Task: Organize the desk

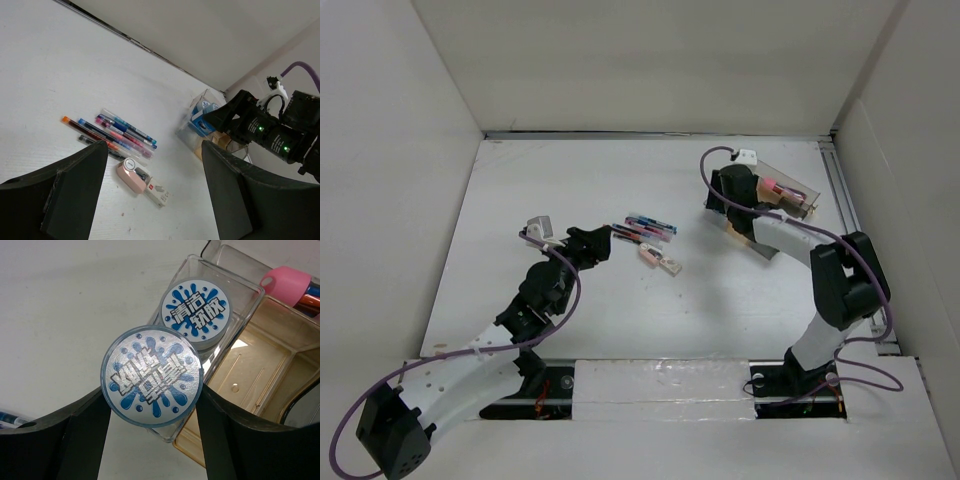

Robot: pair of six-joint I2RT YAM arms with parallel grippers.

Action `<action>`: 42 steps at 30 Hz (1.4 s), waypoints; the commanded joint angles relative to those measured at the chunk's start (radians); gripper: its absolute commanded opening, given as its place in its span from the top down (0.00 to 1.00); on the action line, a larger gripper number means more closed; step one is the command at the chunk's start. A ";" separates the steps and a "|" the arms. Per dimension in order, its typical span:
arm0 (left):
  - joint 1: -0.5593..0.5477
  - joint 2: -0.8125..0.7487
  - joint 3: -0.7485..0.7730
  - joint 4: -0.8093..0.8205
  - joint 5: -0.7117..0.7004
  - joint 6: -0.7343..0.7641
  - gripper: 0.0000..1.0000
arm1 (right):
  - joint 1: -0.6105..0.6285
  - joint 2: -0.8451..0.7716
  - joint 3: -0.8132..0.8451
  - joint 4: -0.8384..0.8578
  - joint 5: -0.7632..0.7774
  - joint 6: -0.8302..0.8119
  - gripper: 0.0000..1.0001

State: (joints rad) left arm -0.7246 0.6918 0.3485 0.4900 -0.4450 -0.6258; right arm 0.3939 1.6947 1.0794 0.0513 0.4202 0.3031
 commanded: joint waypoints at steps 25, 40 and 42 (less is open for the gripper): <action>0.004 -0.046 0.026 0.035 -0.053 0.003 0.29 | 0.355 -0.081 -0.030 0.090 -0.150 -0.108 0.93; 0.004 -0.117 0.007 -0.008 -0.153 -0.032 0.29 | 0.431 0.137 0.033 0.021 -0.239 -0.096 0.17; 0.004 -0.127 0.004 -0.011 -0.152 -0.032 0.29 | 0.431 0.157 0.040 0.022 -0.229 -0.096 0.20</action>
State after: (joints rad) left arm -0.7246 0.5854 0.3485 0.4633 -0.5690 -0.6514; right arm 0.8261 1.8359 1.0721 0.0734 0.1970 0.2058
